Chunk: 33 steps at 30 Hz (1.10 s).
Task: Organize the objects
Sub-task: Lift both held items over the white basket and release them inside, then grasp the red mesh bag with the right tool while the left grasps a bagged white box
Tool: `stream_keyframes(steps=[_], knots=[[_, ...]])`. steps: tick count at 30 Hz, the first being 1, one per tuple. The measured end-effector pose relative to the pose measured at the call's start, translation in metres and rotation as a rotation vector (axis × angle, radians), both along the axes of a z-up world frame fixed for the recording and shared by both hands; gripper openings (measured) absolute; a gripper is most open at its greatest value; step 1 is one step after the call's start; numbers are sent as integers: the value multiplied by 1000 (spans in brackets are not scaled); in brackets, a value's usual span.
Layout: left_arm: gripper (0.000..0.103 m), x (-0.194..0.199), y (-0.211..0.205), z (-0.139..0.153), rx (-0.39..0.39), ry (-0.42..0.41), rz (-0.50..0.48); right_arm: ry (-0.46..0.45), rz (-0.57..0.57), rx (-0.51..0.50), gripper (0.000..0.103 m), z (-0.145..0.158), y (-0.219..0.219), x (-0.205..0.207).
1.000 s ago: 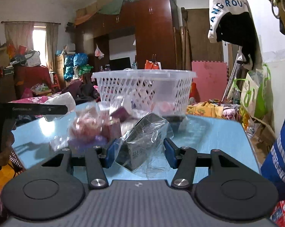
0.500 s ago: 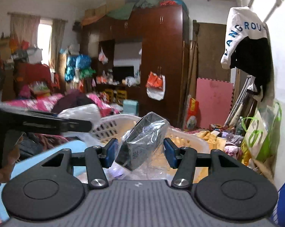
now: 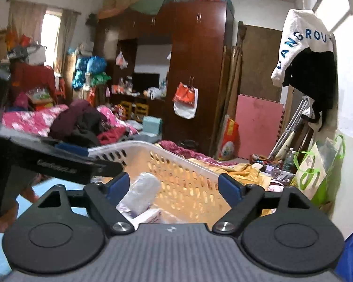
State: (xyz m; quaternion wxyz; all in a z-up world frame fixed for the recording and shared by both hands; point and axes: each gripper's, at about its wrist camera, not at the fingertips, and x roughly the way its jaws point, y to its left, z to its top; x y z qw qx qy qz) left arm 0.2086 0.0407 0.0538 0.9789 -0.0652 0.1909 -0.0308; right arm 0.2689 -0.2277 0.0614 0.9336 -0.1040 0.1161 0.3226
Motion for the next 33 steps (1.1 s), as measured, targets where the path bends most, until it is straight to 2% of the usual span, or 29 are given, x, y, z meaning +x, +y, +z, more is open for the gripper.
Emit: stream_keyframes(steps=[2, 4, 5, 7, 10, 12, 15, 17, 19, 21, 23, 25, 26, 29, 33], knots=[[92, -31, -7, -8, 82, -18, 15, 24, 10, 34, 102, -2, -15, -16], [92, -71, -16, -24, 145, -37, -2, 65, 36, 97, 103, -11, -34, -33], [92, -91, -19, -33, 139, -46, -29, 88, 55, 120, 103, -19, -43, -42], [92, -127, -21, -49, 78, -58, -115, 113, 82, 156, 103, -42, -60, -67], [92, -159, -28, -65, 24, -83, -204, 148, 121, 197, 103, -73, -75, -95], [92, -171, -30, -69, 27, -121, -172, 170, 164, 228, 103, -86, -78, -108], [92, -180, -15, -67, -9, -156, -106, 112, 194, 159, 103, -87, -59, -121], [92, -179, -5, -68, -33, -137, -83, 84, 181, 112, 103, -87, -40, -119], [92, -176, -1, -76, -48, -99, -70, 110, 198, 94, 98, -91, -26, -117], [92, -177, 3, -86, -42, -68, -86, 153, 222, 86, 86, -97, -15, -111], [92, -185, -4, -97, -7, -53, -116, 145, 194, 62, 76, -101, -9, -111], [91, -193, -8, -102, 0, -67, -140, 124, 174, 24, 60, -107, -4, -118], [91, -197, -11, -102, 7, -85, -157, 128, 174, 36, 57, -108, -7, -119], [91, -204, -20, -104, 40, -138, -145, 120, 175, 71, 57, -105, -20, -124], [91, -197, -40, -113, 121, -89, -171, 110, 143, 114, 57, -105, -42, -127]])
